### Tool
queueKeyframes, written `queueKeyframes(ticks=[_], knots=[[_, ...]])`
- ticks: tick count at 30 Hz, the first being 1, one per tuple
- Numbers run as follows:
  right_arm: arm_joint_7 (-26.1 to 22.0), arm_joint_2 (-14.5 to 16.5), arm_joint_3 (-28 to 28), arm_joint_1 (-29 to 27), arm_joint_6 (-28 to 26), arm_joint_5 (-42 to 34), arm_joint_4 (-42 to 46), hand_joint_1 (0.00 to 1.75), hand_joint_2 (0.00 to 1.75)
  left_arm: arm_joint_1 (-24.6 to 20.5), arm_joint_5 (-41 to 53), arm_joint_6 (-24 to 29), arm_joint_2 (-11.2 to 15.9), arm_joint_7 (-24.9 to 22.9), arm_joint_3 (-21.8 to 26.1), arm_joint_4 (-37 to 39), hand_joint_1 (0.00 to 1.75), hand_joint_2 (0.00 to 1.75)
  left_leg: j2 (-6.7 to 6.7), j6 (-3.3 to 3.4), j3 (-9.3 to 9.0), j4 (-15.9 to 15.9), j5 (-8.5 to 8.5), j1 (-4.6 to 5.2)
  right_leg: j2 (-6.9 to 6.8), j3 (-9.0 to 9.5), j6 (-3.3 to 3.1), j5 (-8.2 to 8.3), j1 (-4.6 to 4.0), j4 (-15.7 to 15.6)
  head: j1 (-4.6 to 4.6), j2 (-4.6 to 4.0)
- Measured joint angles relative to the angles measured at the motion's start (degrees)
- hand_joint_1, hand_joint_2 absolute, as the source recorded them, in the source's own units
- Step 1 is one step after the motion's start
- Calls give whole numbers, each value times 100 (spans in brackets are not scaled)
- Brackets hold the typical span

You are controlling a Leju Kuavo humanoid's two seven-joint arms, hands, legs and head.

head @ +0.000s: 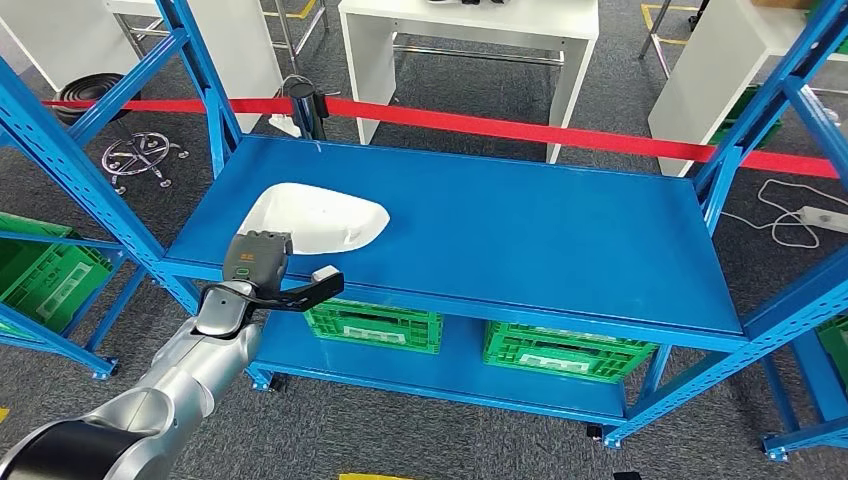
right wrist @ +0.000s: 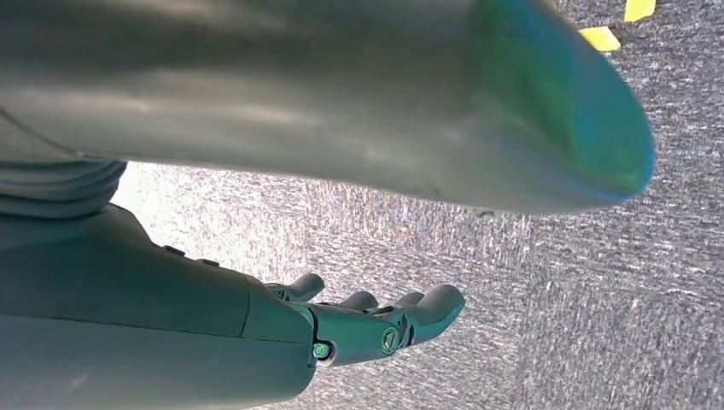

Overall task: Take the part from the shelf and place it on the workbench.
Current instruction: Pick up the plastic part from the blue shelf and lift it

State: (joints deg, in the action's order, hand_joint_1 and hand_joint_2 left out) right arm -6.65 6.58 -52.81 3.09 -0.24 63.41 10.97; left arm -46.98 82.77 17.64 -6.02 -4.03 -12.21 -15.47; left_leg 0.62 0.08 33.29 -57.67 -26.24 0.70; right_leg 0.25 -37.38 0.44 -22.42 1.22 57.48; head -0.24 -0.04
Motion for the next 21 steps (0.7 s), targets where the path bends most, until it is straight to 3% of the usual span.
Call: queueKeyframes(ticks=[4, 7, 11, 16, 21], knots=[[-12, 0, 0, 0, 16, -3, 0, 0, 0, 9, -3, 0, 0, -3, 43, 0, 170, 175, 0, 0, 0, 0, 0, 0, 0, 0, 0, 0, 0, 0, 0, 0], [-30, 0, 0, 2, 17, -12, 0, 0, 0, 20, -9, 2, 1, -3, 66, 0, 158, 175, 0, 0, 0, 0, 0, 0, 0, 0, 0, 0, 0, 0, 0, 0], [-78, 0, 0, 3, 17, -22, 0, 0, 0, 46, -19, 37, 1, 2, 89, 0, 81, 175, 0, 0, 0, 0, 0, 0, 0, 0, 0, 0, 0, 0, 0, 0], [-95, 0, -2, 6, 17, -13, 0, 0, 0, 63, -13, 163, 1, 48, 120, -1, 0, 175, 0, 0, 0, 0, 0, 0, 0, 0, 0, 0, 0, 0, 0, 0], [-93, 0, -18, 14, 31, 24, 0, 0, 0, 57, -71, 217, 2, 297, 192, -4, 0, 175, 0, 0, 0, 0, 0, 0, 0, 0, 0, 0, 0, 0, 0, 0]])
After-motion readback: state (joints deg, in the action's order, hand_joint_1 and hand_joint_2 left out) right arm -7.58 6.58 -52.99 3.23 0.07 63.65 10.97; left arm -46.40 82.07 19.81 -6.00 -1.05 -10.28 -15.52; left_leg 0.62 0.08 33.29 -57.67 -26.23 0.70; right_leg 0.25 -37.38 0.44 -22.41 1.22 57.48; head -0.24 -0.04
